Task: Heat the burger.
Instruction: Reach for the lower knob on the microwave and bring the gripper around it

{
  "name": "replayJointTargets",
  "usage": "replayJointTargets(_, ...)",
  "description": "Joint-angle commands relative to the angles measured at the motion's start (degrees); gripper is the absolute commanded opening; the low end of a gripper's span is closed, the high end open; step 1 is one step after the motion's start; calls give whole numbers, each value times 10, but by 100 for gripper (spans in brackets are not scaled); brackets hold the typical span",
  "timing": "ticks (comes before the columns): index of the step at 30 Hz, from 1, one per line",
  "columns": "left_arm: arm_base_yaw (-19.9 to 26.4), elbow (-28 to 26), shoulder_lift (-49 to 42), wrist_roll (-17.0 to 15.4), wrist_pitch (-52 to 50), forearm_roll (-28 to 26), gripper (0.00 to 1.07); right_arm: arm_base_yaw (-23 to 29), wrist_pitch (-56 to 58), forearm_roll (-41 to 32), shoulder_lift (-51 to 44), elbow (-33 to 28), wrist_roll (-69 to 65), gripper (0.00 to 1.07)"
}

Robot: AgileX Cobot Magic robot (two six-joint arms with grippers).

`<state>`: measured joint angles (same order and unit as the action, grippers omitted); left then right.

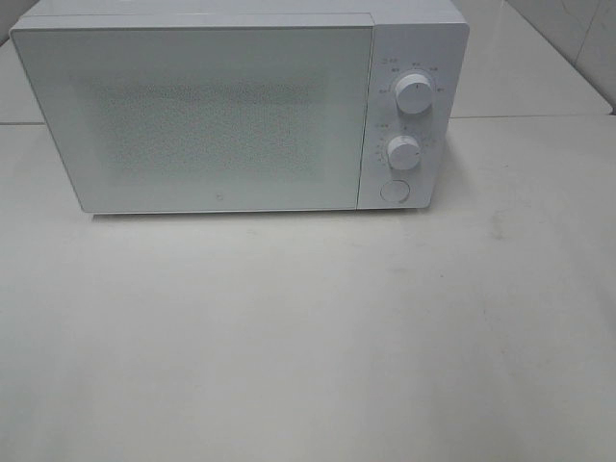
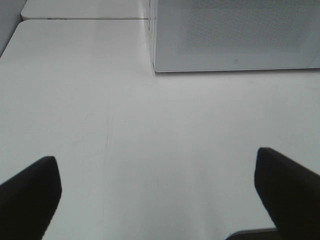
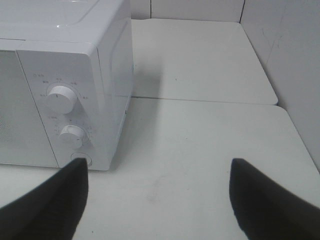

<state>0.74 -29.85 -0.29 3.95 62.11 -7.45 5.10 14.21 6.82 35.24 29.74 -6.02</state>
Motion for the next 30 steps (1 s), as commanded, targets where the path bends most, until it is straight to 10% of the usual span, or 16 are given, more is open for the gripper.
replayJointTargets(1, 2, 1, -13, -3, -7, -2, 99, -3, -42, 3, 38, 7, -1, 76)
replayJointTargets(30, 2, 1, -13, -3, -7, -2, 99, -2, -362, -1, 287, -17, -14, 76)
